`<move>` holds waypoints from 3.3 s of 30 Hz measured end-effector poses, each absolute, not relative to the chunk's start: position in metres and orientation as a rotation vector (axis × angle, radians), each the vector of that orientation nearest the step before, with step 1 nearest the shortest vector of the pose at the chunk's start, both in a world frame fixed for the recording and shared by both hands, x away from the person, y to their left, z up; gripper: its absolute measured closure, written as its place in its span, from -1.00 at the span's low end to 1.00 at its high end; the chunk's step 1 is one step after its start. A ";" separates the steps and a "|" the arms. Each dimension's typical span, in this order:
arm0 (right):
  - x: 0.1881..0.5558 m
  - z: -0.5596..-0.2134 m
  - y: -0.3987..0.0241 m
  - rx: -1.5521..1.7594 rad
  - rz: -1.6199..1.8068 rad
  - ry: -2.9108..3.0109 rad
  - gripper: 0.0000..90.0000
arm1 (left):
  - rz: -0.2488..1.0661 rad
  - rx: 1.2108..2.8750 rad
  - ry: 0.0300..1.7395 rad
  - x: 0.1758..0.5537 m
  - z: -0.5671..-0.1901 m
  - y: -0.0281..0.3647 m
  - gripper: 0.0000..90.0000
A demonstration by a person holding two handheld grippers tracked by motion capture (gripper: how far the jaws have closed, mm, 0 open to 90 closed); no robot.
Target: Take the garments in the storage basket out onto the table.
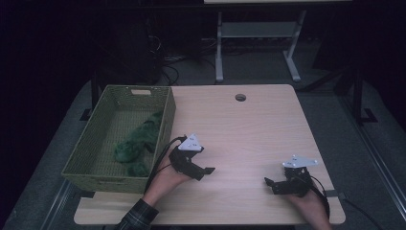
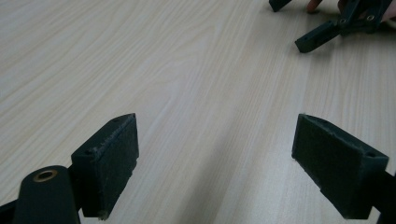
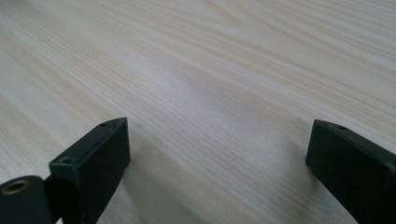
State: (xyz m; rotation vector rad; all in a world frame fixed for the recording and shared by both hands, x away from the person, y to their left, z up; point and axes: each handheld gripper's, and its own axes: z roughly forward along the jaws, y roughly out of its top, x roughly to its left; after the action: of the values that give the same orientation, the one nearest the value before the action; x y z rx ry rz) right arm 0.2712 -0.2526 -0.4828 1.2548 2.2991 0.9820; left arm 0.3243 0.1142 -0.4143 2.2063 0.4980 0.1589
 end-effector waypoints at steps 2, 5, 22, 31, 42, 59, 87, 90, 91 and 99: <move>0.271 -0.483 -0.253 1.255 0.982 2.299 -0.87 | 0.163 2.205 0.495 0.324 -0.412 0.114 -0.69; 0.271 -0.483 -0.253 1.255 0.982 2.299 -0.87 | 0.157 2.202 0.495 0.324 -0.410 0.114 -0.69; 0.271 -0.483 -0.253 1.255 0.982 2.299 -0.87 | 0.165 2.171 0.479 0.330 -0.381 0.120 -0.68; 0.271 -0.483 -0.253 1.255 0.983 2.298 -0.87 | 0.147 2.171 0.475 0.337 -0.367 0.126 -0.65; 0.271 -0.483 -0.253 1.256 0.983 2.298 -0.87 | 0.161 2.170 0.477 0.347 -0.347 0.144 -0.65; 0.271 -0.483 -0.252 1.257 0.983 2.297 -0.87 | 0.201 2.192 0.554 0.350 -0.339 0.187 -0.65; 0.271 -0.483 -0.252 1.257 0.983 2.297 -0.87 | 0.331 2.190 0.713 0.357 -0.336 0.260 -0.33; 0.271 -0.483 -0.252 1.257 0.983 2.297 -0.87 | 0.342 2.201 0.730 0.358 -0.338 0.263 -0.31; 0.271 -0.483 -0.252 1.258 0.984 2.298 -0.87 | 0.346 2.206 0.738 0.359 -0.339 0.265 -0.29; 0.271 -0.483 -0.252 1.257 0.984 2.297 -0.87 | 0.363 2.229 0.771 0.364 -0.349 0.276 -0.15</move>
State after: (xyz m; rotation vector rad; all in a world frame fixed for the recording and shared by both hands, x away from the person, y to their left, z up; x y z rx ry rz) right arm 0.2712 -0.2525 -0.4828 1.2575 2.2972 0.9835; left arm 0.3645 0.2759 -0.3491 2.2288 0.7711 0.3628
